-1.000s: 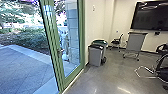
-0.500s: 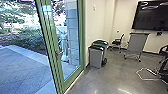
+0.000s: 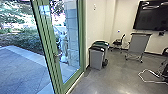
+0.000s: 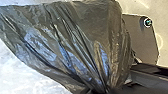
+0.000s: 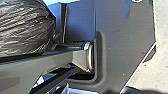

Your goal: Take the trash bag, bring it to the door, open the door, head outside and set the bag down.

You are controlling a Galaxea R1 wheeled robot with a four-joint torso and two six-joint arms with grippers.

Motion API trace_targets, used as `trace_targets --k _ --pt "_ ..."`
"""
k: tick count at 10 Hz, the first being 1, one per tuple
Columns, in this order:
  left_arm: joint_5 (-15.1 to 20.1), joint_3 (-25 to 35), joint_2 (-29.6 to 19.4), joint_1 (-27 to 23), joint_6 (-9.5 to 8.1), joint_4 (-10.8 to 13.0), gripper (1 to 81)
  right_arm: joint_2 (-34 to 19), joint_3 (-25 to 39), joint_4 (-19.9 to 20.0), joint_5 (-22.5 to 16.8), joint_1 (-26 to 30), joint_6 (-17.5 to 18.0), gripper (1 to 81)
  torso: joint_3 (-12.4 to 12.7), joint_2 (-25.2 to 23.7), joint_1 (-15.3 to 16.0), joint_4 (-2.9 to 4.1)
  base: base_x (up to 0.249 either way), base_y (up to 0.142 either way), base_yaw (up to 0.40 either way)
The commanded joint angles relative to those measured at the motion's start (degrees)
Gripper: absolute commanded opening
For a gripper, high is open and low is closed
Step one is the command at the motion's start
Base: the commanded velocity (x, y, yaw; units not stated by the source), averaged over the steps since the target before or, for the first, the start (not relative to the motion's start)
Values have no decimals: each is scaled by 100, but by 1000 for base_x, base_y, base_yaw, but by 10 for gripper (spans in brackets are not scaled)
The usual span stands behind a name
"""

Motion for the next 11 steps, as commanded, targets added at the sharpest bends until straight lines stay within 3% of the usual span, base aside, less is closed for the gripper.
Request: trace_targets --k 1,11 --pt "335 4 -21 -265 48 44 10 27 23 -42 -322 252 0 811 0 0 0 0 170 0 0" --pt "335 13 -20 -256 48 44 10 53 23 -51 -330 270 -1 811 0 0 0 0 170 0 0"
